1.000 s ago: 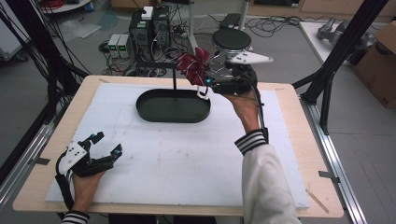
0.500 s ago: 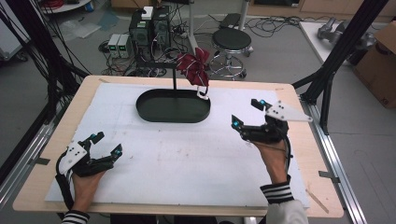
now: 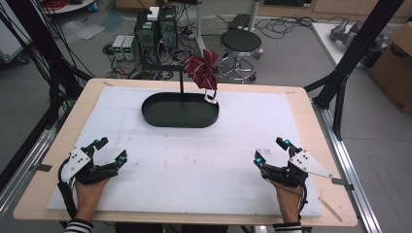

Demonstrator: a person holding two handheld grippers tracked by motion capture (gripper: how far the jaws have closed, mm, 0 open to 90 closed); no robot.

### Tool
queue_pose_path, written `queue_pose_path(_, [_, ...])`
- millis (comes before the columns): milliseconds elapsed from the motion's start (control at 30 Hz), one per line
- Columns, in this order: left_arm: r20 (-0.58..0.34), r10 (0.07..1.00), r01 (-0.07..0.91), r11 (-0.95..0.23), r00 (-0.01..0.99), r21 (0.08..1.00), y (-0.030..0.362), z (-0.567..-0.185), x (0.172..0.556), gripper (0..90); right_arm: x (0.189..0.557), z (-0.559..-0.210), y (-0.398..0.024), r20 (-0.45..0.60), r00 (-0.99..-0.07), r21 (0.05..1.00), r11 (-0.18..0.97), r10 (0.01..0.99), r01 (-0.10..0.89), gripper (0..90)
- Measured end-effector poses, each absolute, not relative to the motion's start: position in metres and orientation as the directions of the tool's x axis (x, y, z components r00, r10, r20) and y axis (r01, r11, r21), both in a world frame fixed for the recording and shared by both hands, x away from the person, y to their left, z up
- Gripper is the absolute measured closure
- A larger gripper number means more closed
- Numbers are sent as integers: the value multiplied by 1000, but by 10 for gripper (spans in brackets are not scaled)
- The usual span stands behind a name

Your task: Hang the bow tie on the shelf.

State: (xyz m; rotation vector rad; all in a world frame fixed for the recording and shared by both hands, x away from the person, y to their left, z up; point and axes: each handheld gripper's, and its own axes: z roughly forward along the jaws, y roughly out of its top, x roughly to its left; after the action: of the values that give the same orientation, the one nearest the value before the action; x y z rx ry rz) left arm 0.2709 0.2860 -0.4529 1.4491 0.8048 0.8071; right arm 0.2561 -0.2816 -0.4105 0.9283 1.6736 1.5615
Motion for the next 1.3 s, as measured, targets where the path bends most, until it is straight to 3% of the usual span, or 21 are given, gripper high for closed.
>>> queue_pose_path(167, [17, 858, 11, -26, 514, 1000, 286, -453, 271, 153, 256, -427, -281, 4, -521, 999, 21, 854, 42, 110])
queue_pose_path(633, [18, 859, 12, -28, 511, 1000, 286, -453, 271, 153, 266, -450, -285, 40, -497, 989, 38, 867, 146, 110])
queue_pose_path(1300, [18, 860, 13, -29, 509, 1000, 285, -453, 271, 153, 265, -451, -284, 21, -494, 990, 52, 869, 133, 110])
